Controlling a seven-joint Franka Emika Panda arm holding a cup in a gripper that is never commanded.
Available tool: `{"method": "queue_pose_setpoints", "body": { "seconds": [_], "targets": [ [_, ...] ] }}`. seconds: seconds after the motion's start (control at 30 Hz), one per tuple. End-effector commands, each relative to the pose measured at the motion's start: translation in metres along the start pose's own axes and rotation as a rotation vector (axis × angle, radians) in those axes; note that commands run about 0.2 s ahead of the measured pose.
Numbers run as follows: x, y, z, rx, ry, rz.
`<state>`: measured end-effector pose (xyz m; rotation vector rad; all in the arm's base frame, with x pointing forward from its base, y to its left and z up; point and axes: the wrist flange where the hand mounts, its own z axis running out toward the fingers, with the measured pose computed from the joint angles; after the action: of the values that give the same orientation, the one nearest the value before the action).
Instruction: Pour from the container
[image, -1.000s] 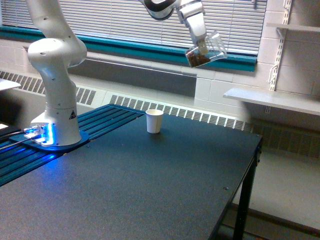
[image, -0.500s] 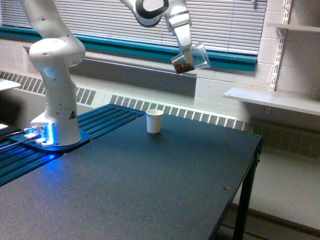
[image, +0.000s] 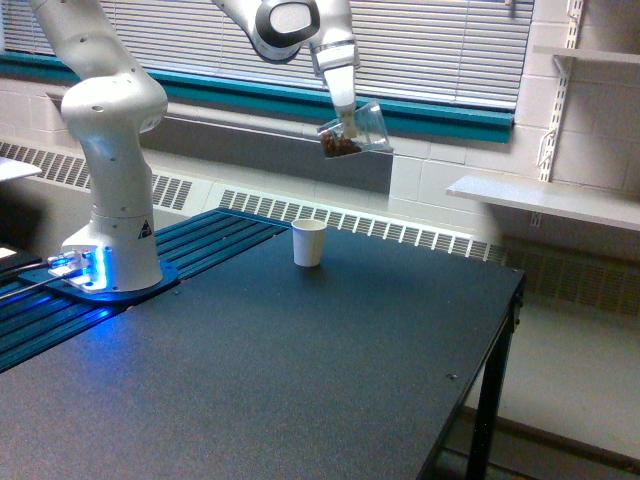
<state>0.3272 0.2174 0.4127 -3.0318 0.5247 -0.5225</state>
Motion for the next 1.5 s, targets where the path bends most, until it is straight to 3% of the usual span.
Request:
{"method": "queue_pose_setpoints", "body": {
  "seconds": [0.03,0.87,1.5],
  "targets": [
    [-0.026,-0.005,0.000,-0.010,-0.019,0.019],
    [-0.109,-0.027,0.024,-0.005,-0.105,0.045],
    [-0.165,-0.023,0.035,-0.083,-0.184,0.066]
  ]
}}
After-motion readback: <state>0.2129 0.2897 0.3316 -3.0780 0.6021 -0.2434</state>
